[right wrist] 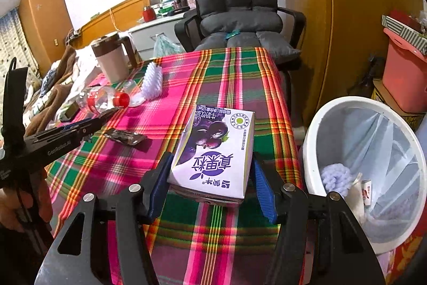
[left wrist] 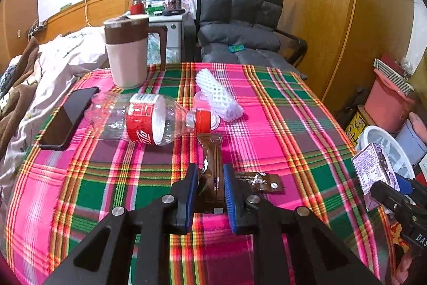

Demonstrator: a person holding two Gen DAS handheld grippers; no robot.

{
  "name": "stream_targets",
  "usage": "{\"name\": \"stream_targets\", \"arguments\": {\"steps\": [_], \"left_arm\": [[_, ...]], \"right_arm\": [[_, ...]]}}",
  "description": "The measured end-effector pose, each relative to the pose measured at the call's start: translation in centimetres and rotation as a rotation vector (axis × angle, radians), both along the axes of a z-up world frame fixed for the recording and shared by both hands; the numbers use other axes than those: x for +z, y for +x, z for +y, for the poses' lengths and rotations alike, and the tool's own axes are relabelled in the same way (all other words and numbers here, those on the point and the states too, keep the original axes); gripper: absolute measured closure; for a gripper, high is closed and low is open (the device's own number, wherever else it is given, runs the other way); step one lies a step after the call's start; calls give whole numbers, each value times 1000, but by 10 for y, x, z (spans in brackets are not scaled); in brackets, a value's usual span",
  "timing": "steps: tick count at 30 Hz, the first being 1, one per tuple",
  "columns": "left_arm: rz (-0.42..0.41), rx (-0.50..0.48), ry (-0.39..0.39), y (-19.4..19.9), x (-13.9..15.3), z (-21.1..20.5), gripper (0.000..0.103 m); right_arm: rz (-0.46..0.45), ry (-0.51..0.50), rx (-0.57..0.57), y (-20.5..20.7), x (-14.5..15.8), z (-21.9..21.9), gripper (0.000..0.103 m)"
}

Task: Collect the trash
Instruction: 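Carry the chocolate bar and milk box in both tools over the trash bin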

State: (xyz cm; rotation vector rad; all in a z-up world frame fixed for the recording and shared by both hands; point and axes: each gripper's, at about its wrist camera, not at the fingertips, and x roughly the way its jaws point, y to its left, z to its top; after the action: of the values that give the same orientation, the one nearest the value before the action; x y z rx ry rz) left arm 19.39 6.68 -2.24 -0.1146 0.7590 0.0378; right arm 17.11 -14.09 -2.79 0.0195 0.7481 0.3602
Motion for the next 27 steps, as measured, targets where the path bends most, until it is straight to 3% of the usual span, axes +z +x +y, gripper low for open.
{"name": "stream_targets", "arguments": {"steps": [11,27], "left_arm": [[-50,-17,-28,-34,27,-14,83],[-71,-148,-102,-61,44,-73,83]], "right_arm": [[-33,22,9,-18,14,-11,44],[-70,25,-48,-40,28,-43,44]]}}
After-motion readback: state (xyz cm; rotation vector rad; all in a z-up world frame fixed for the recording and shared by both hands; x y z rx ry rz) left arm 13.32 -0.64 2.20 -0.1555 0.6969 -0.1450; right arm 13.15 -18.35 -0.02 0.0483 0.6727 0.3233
